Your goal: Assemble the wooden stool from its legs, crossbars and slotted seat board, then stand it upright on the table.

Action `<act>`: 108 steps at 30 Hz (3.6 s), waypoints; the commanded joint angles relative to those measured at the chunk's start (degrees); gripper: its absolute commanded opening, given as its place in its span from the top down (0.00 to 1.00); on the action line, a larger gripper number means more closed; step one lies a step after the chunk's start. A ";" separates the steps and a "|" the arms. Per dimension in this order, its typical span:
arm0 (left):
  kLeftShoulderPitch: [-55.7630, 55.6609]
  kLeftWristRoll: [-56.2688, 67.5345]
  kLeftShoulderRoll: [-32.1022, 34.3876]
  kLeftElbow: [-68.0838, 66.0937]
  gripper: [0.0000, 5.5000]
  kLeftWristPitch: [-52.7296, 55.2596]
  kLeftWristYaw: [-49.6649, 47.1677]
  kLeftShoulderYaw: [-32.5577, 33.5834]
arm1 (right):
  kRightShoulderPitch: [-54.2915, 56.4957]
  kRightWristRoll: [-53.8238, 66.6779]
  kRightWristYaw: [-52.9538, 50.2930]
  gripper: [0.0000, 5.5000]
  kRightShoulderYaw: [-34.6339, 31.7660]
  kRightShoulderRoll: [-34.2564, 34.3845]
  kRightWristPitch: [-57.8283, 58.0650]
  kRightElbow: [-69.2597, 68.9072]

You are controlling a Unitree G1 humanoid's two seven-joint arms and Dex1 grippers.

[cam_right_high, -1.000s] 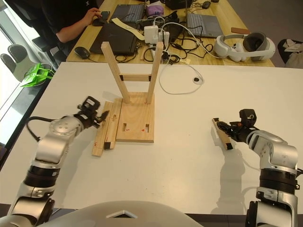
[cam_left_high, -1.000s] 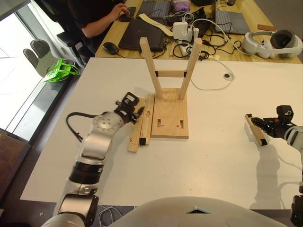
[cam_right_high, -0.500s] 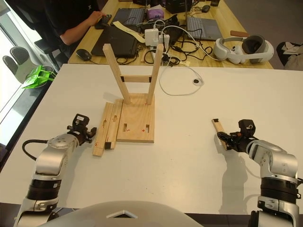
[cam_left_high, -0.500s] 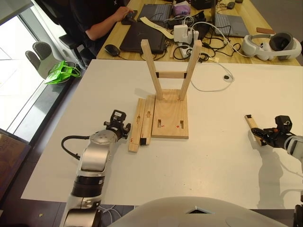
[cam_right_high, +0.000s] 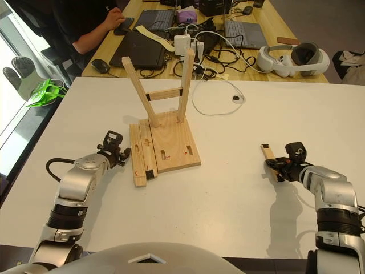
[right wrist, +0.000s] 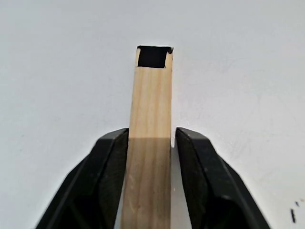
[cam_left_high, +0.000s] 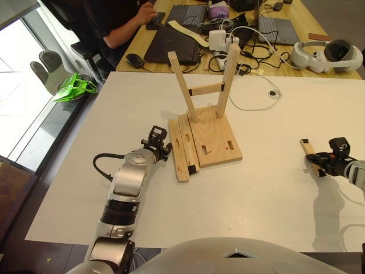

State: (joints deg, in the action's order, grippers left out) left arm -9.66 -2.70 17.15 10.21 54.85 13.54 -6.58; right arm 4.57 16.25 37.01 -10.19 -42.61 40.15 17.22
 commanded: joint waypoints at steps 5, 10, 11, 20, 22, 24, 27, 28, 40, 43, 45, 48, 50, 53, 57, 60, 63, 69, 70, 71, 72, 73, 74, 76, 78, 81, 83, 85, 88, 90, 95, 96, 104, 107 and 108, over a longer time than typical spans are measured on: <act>-3.83 0.40 -1.91 -1.97 0.53 -0.64 -0.46 -0.52 | 3.88 0.54 -3.37 0.76 -0.28 5.12 -1.30 -0.69; -2.27 0.63 1.48 2.15 0.53 0.87 1.08 1.46 | 8.89 3.89 -5.59 0.76 -1.61 8.37 1.49 -8.62; -1.88 0.66 2.55 3.24 0.53 1.28 1.67 1.95 | 9.40 4.85 -5.99 0.76 -1.72 9.30 2.53 -10.82; -4.62 9.62 6.14 16.74 0.53 12.83 8.25 13.97 | 6.90 18.55 -3.14 0.76 5.14 21.66 5.35 -36.03; -8.30 13.64 1.95 19.77 0.53 17.82 8.16 17.07 | 6.16 16.61 -3.77 0.77 9.95 23.76 3.11 -37.87; -12.23 16.59 -3.12 22.34 0.53 22.99 6.97 19.78 | 5.99 12.65 -5.45 0.77 14.96 25.54 -0.20 -38.01; -16.43 19.23 -9.78 25.33 0.53 29.31 4.98 22.63 | 6.96 6.58 -8.52 0.77 20.93 28.72 -5.87 -36.57; -17.23 19.62 -11.37 25.84 0.53 31.06 4.35 23.50 | 7.33 3.96 -9.21 0.77 22.92 29.22 -8.36 -35.85; -19.36 23.78 -23.11 26.31 0.53 37.64 0.11 31.76 | 5.64 -11.14 -17.25 0.77 29.94 35.77 -28.72 -29.13; -20.76 25.47 -25.83 26.39 0.53 37.62 -0.68 34.52 | 5.37 -10.75 -16.66 0.77 30.06 36.57 -29.50 -28.38; -21.24 26.74 -27.28 26.63 0.53 37.63 -1.06 35.84 | 5.36 -10.33 -16.77 0.77 29.90 37.29 -29.49 -27.99; -21.37 29.83 -28.83 27.31 0.53 37.63 -1.05 37.21 | 5.45 -8.98 -17.59 0.77 28.46 38.98 -28.46 -27.47; -20.61 32.05 -28.21 27.79 0.53 37.63 -0.96 36.46 | 5.84 -7.31 -17.97 0.77 27.20 40.21 -27.11 -27.34; -17.75 33.08 -24.27 28.02 0.53 37.62 -1.37 33.44 | 6.71 -2.77 -18.63 0.77 24.23 42.77 -23.55 -27.97; -15.28 32.62 -18.23 28.10 0.53 37.20 -0.71 29.83 | 7.47 1.33 -18.92 0.77 21.30 44.21 -19.62 -28.70; -14.47 32.17 -15.59 27.52 0.53 35.36 -0.53 27.40 | 7.22 2.98 -17.54 0.77 22.19 44.10 -17.62 -30.18; -14.46 31.92 -14.03 27.02 0.53 33.02 -0.65 25.07 | 6.18 4.05 -16.05 0.77 23.99 43.82 -16.13 -31.94; -15.56 32.43 -12.21 27.46 0.53 31.25 -0.53 24.43 | 5.03 1.14 -15.27 0.77 26.92 41.63 -15.44 -31.03; -15.74 32.91 -11.81 27.76 0.53 31.35 -0.15 24.67 | 5.11 -0.16 -15.68 0.77 27.32 41.13 -15.66 -29.96; -15.93 33.35 -11.40 27.99 0.53 31.53 0.24 24.89 | 5.17 -1.12 -16.18 0.77 27.52 40.84 -15.89 -29.03; -16.10 33.76 -10.91 28.13 0.53 31.76 0.70 25.04 | 5.24 -2.09 -16.65 0.77 27.52 40.70 -16.20 -28.00; -16.10 34.22 -10.20 28.33 0.53 32.03 1.28 25.08 | 5.26 -2.61 -17.14 0.77 27.26 40.96 -16.40 -27.20; -15.85 34.69 -9.20 28.54 0.53 32.15 1.98 24.90 | 5.36 -2.93 -17.64 0.77 26.85 41.36 -16.63 -26.53; -14.81 35.67 -7.25 29.09 0.53 32.13 3.27 24.30 | 5.76 -3.13 -18.30 0.77 26.09 42.03 -16.82 -25.51; -13.95 36.17 -6.35 29.34 0.53 31.93 3.82 23.63 | 5.98 -3.02 -18.46 0.77 25.99 42.53 -16.86 -25.46; -13.27 36.05 -6.35 29.11 0.53 31.11 3.42 22.51 | 6.17 -2.37 -18.20 0.77 26.41 43.39 -16.37 -26.78; -13.14 35.97 -6.64 28.97 0.53 30.69 2.93 22.13 | 6.54 -2.01 -17.96 0.77 26.50 43.79 -16.02 -27.34; -13.17 35.72 -6.99 28.64 0.53 30.14 2.41 21.72 | 6.87 -1.81 -17.81 0.77 26.59 44.16 -15.75 -27.70; -13.40 35.46 -7.42 27.91 0.53 29.17 1.57 21.01 | 7.21 -1.36 -17.48 0.77 27.24 44.84 -15.15 -28.63; -13.55 35.32 -7.35 27.40 0.53 28.36 1.04 20.61 | 7.09 -0.96 -17.06 0.77 27.74 44.99 -14.62 -29.42; -13.78 35.56 -7.17 26.92 0.53 27.21 0.05 19.88 | 6.51 -0.27 -16.00 0.77 28.93 44.59 -13.54 -30.91; -13.83 35.60 -7.09 26.86 0.53 27.03 -0.07 19.79 | 6.37 -0.31 -15.80 0.77 29.17 44.39 -13.42 -31.08; -13.05 35.74 -6.20 26.94 0.67 24.25 -0.35 19.45 | 5.82 -0.70 -15.25 0.77 29.68 43.76 -13.22 -31.47; -12.17 36.11 -5.23 27.46 0.75 23.53 0.10 18.78 | 5.84 -0.96 -15.19 0.77 29.67 43.51 -13.39 -31.38; -11.85 36.27 -4.91 27.62 0.77 23.42 0.32 18.45 | 5.85 -1.10 -15.21 0.77 29.67 43.40 -13.51 -31.33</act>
State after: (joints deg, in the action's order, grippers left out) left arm -22.41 33.25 11.17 37.31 78.81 13.73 12.62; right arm 10.60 15.41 21.81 19.35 1.24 26.19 -13.65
